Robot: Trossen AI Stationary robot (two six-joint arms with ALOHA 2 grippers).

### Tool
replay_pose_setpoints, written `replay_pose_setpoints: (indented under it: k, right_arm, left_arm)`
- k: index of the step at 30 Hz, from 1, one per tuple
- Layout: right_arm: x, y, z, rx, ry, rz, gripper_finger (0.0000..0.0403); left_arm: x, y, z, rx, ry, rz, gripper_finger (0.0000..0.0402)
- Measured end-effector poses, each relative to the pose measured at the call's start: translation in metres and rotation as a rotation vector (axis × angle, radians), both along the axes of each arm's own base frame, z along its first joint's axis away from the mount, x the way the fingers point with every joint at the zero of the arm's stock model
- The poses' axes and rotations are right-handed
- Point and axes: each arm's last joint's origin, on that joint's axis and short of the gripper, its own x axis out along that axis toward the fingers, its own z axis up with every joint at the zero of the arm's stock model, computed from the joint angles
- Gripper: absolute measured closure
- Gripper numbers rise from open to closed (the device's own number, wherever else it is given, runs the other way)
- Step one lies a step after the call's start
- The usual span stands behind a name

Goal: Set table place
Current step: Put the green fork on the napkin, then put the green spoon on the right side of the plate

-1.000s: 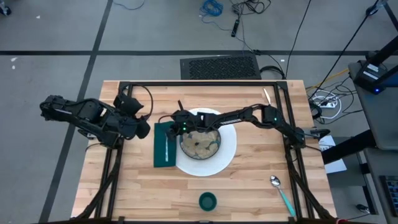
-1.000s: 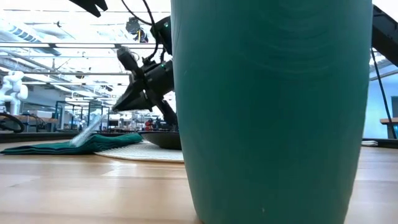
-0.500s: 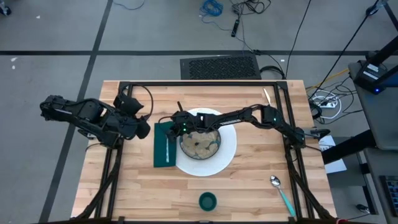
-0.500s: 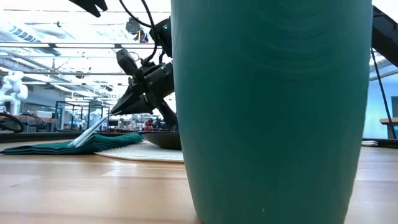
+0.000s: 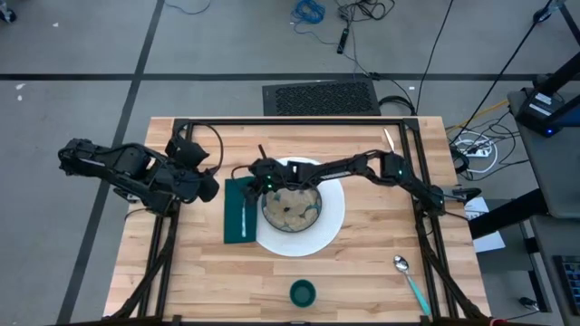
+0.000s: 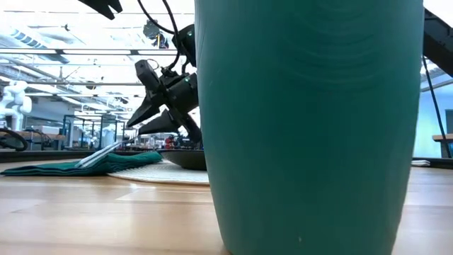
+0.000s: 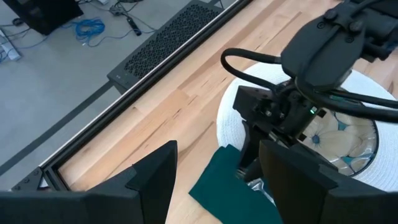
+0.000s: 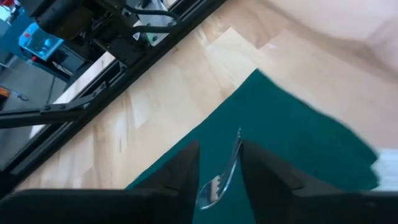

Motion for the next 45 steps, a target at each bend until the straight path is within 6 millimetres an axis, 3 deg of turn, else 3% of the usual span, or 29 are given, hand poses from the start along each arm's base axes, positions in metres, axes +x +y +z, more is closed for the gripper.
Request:
replay_pose_setpoints:
  k: [9,14,21,27,35,45]
  right_arm:
    - [-0.004,-0.014,0.022,-0.131,-0.031,-0.023,0.0300]
    - [-0.012,-0.020,0.052,-0.181,-0.060,-0.035,0.0300]
    - [-0.050,-0.025,0.102,-0.182,0.122,-0.076,0.0316]
    - [-0.098,-0.026,0.147,-0.208,0.292,-0.050,0.0391]
    - [-0.161,0.004,0.192,-0.114,0.474,-0.085,0.0402]
    - [-0.227,0.086,0.204,0.137,0.817,-0.319,0.0403]
  left_arm:
    - [0.004,-0.001,-0.002,0.005,0.016,0.000,0.0190]
    - [0.008,-0.002,-0.004,0.010,0.032,0.000,0.0190]
    - [0.011,-0.003,-0.005,0.018,0.046,-0.006,0.0190]
    - [0.011,-0.003,-0.005,0.038,0.057,-0.019,0.0190]
    - [0.014,-0.004,-0.005,0.033,0.035,-0.017,0.0190]
    - [0.030,-0.009,-0.003,0.039,-0.026,-0.055,0.0190]
